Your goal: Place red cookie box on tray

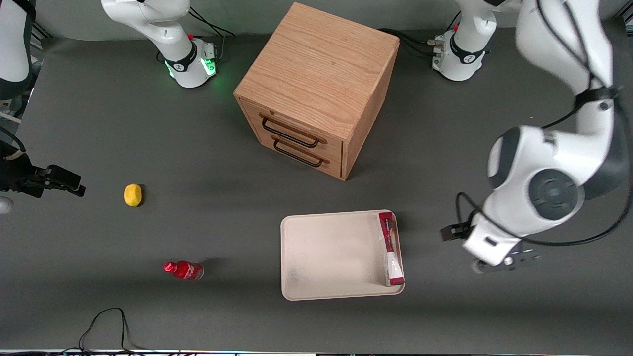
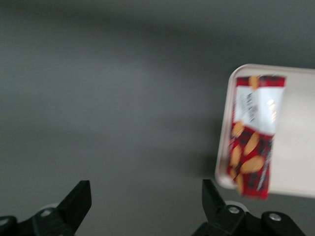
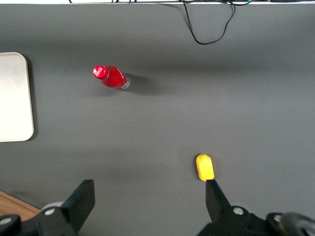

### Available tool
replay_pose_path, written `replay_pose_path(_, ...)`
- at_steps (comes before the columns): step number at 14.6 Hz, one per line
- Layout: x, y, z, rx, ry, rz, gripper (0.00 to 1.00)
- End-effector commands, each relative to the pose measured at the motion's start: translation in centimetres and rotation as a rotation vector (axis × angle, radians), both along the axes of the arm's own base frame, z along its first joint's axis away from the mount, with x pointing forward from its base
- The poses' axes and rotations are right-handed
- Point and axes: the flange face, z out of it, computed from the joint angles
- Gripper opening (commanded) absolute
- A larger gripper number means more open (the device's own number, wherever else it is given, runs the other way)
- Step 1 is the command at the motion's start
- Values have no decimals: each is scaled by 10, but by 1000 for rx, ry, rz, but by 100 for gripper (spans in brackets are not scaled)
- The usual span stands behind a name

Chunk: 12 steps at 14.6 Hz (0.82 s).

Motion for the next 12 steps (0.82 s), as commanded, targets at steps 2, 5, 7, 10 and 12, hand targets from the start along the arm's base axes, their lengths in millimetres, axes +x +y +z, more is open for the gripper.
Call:
replay_pose_path(2, -59, 61, 54, -3, 41, -67, 100)
replay_pose_path(5, -113, 93, 92, -5, 25, -58, 100)
replay_pose_path(7, -143, 112, 114, -7, 4, -64, 100)
replay_pose_path(10, -179, 130, 135, -8, -16, -77, 100)
replay_pose_path(12, -189, 131, 141, -10, -7, -123, 100)
